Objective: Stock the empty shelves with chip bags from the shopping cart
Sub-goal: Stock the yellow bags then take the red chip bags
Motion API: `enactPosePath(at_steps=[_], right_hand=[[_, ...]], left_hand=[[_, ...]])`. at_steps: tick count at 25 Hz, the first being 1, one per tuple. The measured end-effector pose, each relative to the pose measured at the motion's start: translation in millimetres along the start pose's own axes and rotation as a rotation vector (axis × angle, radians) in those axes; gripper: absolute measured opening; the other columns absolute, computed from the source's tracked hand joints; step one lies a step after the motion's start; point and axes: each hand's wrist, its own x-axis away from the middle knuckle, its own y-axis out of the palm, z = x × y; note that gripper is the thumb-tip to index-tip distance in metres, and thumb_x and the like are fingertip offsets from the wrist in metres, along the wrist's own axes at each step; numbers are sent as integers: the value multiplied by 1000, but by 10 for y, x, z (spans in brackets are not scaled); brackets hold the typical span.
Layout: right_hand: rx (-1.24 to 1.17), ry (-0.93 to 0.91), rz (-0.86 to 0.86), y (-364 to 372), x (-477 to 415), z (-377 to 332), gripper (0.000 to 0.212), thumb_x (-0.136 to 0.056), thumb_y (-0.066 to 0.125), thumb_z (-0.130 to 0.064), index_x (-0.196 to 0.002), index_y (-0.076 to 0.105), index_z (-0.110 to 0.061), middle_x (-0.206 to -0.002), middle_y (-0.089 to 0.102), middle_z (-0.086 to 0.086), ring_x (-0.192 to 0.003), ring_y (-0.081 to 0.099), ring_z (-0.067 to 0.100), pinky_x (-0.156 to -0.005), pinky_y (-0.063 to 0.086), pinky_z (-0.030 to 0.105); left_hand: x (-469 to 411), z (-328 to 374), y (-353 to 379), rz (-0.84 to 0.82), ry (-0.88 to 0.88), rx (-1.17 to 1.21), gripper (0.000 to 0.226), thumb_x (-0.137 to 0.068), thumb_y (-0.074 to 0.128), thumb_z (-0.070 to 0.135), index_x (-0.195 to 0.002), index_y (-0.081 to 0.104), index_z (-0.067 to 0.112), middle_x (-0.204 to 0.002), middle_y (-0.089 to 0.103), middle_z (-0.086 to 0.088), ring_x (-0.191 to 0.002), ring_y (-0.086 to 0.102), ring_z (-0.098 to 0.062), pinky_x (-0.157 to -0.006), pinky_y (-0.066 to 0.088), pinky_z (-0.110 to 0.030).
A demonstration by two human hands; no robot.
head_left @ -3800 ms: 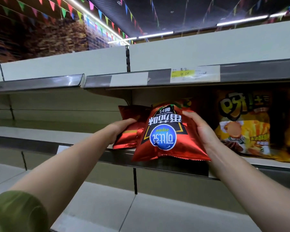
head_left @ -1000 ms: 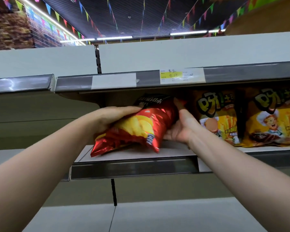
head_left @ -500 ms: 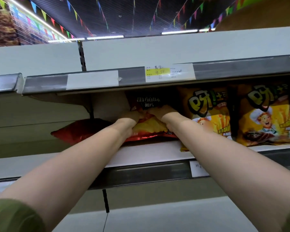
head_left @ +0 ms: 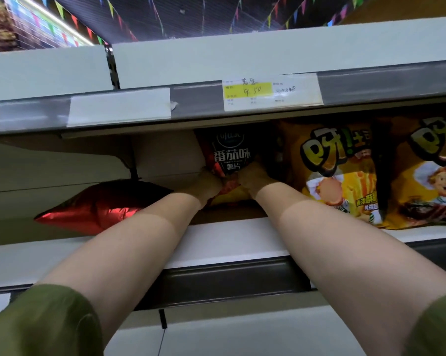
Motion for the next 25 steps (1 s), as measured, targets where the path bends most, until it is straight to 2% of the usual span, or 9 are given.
enactPosePath(at_steps=[4,6,9,14,17,19,21,23,25], right_hand=[[162,-23,-12,80,62,6,69,-92,55,-16,-147,15,-2,-146,34,16,-132,37,32,-108,32,35],[204,-52,120,89,178,-103,67,-93,54,-20,-145,17,0,-146,33,19,-132,37,34,-106,34,37],[341,-293,284,83,474,-354,57,-90,56,-19,-139,33,-3,-141,36,21,-128,37,35,-103,33,36],[287,-462,-64,386,891,-670,41,-89,55,-14,-128,48,-5,-135,46,17,-124,45,31,-95,40,30],[269,-497,-222,614,1065,-723,37,-90,55,-20,-125,52,-8,-127,54,13,-118,51,28,-87,41,28],[316,-537,-403,761,1183,-715,32,-89,56,-37,-115,57,-19,-109,61,4,-103,57,24,-76,43,27],[519,-604,-546,877,1302,-714,44,-76,62,-59,-108,58,-28,-95,60,-5,-90,59,20,-74,46,29],[691,-623,-571,922,1355,-710,58,-68,72,-56,-114,55,-24,-95,55,-5,-86,54,18,-74,45,29],[725,-577,-498,877,1350,-693,54,-74,73,-42,-116,53,-15,-101,56,2,-87,51,20,-71,39,27]], left_hand=[[122,78,39,92,27,-81,47,-97,50,23,-138,36,3,-138,47,-17,-124,47,-29,-96,37,-26],[236,184,-12,136,55,-47,47,-96,51,20,-138,37,3,-139,46,-17,-126,46,-31,-100,37,-30],[446,224,-205,222,95,-68,45,-96,48,12,-139,37,1,-140,44,-21,-127,45,-34,-101,37,-34],[743,-94,-705,359,39,-149,43,-91,49,8,-134,45,11,-133,51,-17,-119,51,-32,-91,40,-27],[898,-271,-969,453,29,-107,37,-89,48,0,-124,55,8,-127,58,-15,-117,54,-29,-97,41,-27],[995,-395,-1132,514,10,-49,35,-87,48,-3,-119,58,8,-122,60,-13,-115,54,-29,-101,43,-33],[1093,-512,-1263,536,-18,-15,36,-85,47,-5,-114,59,11,-116,61,-10,-110,56,-28,-97,46,-38],[1163,-616,-1333,538,-34,4,38,-81,43,-9,-108,58,13,-113,62,-12,-107,57,-30,-93,49,-39],[1208,-695,-1350,536,-48,32,35,-80,43,-9,-100,57,15,-108,63,-13,-105,58,-32,-89,50,-36]])
